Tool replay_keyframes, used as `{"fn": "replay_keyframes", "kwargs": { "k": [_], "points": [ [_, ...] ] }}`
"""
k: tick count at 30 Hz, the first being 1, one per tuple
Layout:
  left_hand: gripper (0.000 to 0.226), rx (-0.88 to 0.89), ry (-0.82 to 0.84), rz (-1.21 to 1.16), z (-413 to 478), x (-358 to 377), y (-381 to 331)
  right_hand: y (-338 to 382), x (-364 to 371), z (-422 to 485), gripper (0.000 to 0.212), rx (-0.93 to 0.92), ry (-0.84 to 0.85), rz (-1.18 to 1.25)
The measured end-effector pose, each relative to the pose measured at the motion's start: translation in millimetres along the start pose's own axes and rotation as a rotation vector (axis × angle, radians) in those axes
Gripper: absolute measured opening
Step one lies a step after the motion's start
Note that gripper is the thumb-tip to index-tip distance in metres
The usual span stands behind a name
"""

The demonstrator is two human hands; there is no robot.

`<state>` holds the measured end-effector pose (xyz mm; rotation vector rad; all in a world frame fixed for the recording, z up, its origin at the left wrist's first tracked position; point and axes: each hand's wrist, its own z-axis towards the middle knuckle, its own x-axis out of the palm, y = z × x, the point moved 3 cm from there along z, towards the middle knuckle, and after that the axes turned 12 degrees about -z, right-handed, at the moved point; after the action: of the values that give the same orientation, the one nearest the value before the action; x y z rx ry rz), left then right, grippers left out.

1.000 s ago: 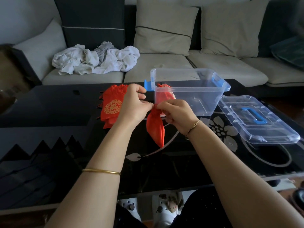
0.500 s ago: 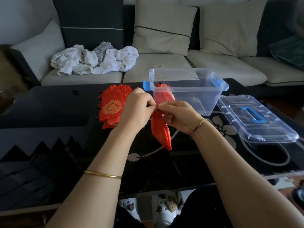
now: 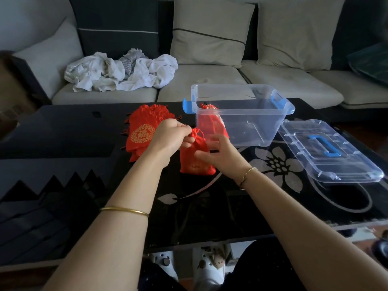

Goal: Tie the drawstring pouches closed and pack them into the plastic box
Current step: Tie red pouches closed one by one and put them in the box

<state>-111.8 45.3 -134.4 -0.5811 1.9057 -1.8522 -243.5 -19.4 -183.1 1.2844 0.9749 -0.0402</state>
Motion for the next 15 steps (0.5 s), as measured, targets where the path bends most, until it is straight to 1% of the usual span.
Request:
{"fn": "replay_keyframes", "kwargs": {
  "k": [1,2,4,5,6,8,9,11,13,15],
  "points": [
    [0.02,-0.021,0.008,-0.054,1,1,-1,-2,4,2,0.065,0.003,-0.047,-0.007],
    [0.019,-0.03,0.023,-0.11,1,2,-2,-3,5,3,0.056,-0.004,-0.112,-0.018],
    [0.018,-0.015,0.064,-0.203,1,5,-6,2,0,6,0.031,-0.037,-0.245,-0.098],
    [0.017,-0.002,0.077,-0.238,2,6,-9,7,-5,6,0.021,-0.059,-0.286,-0.144],
    [0.016,0.007,0.079,-0.266,4,5,-11,13,-11,7,0.014,-0.076,-0.301,-0.165],
    [0.013,0.017,0.029,-0.299,16,-1,-15,27,-27,12,0.007,-0.092,-0.308,-0.126],
    [0.012,0.029,-0.021,-0.275,24,-7,-16,35,-37,17,0.007,-0.098,-0.316,-0.081],
    [0.012,0.049,-0.116,-0.123,43,-19,-15,50,-63,40,0.01,-0.112,-0.358,-0.024],
    [0.014,0.046,-0.178,0.087,60,-32,-10,64,-91,73,0.013,-0.111,-0.43,-0.05],
    [0.017,0.05,-0.211,0.275,76,-44,0,71,-114,106,0.02,-0.058,-0.478,-0.151]
  ]
}}
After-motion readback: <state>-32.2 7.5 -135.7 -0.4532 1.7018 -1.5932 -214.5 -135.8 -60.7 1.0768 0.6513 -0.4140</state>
